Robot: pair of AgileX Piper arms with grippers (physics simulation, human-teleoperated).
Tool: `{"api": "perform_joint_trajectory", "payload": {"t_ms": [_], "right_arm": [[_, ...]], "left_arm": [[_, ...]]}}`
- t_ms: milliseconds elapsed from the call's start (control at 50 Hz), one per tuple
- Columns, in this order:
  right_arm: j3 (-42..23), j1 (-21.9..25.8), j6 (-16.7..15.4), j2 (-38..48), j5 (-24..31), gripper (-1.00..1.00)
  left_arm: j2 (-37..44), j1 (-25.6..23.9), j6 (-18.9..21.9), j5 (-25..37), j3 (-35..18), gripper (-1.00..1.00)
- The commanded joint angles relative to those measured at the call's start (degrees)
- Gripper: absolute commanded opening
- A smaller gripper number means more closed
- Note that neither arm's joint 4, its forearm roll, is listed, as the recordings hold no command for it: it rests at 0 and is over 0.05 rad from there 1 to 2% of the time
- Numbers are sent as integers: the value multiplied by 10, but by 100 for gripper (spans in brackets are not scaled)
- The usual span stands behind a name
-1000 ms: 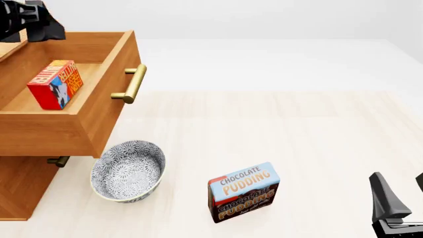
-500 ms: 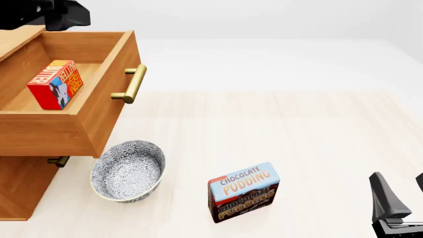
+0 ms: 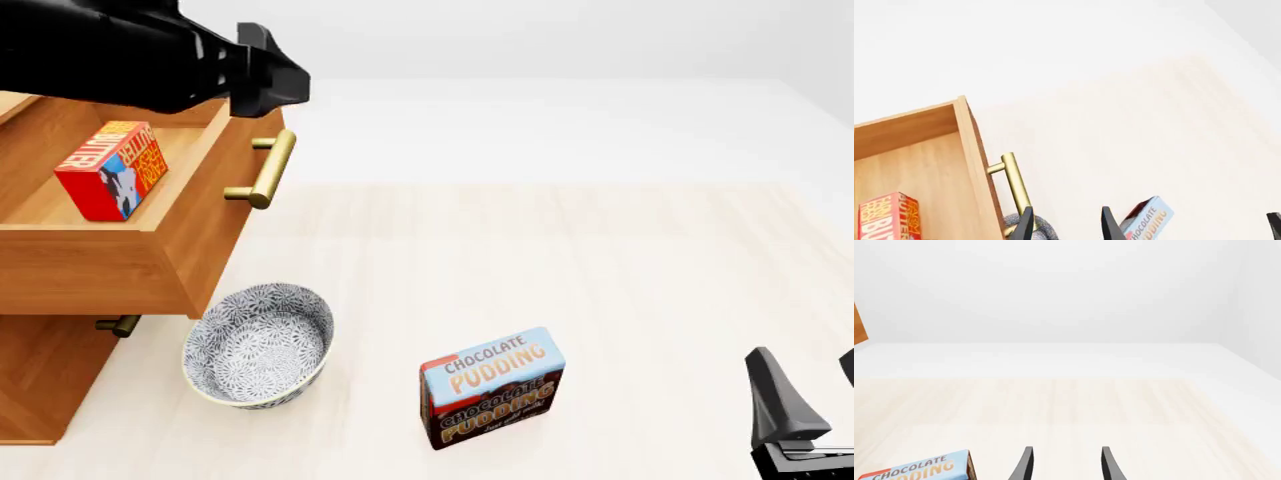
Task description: Put the butter at the back in the top drawer of the cabinet and close it.
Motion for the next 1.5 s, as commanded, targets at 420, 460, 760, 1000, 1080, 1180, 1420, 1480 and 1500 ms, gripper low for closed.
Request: {"api": "perform_joint_trajectory", "payload": {"t_ms": [420, 460, 760, 1000, 1080, 1180, 1420, 1480, 1500], "right_arm": [[0, 0, 0, 0, 0, 100], [0, 0, 0, 0, 0, 100], [0, 0, 0, 0, 0, 100], [0, 0, 0, 0, 0, 100], [0, 0, 0, 0, 0, 100], [0, 0, 0, 0, 0, 100], [0, 0, 0, 0, 0, 100], [0, 0, 0, 0, 0, 100], [0, 0, 0, 0, 0, 100]], "left_arm": [[66, -106, -48, -85, 64, 100], [69, -111, -52, -89, 64, 100], [97, -132, -71, -115, 70, 100], [120, -137, -74, -128, 69, 100], [124, -131, -69, -128, 65, 100], [131, -131, -70, -133, 65, 100], [143, -118, -73, -144, 70, 100], [147, -117, -74, -147, 72, 100], [147, -117, -74, -147, 72, 100]]}}
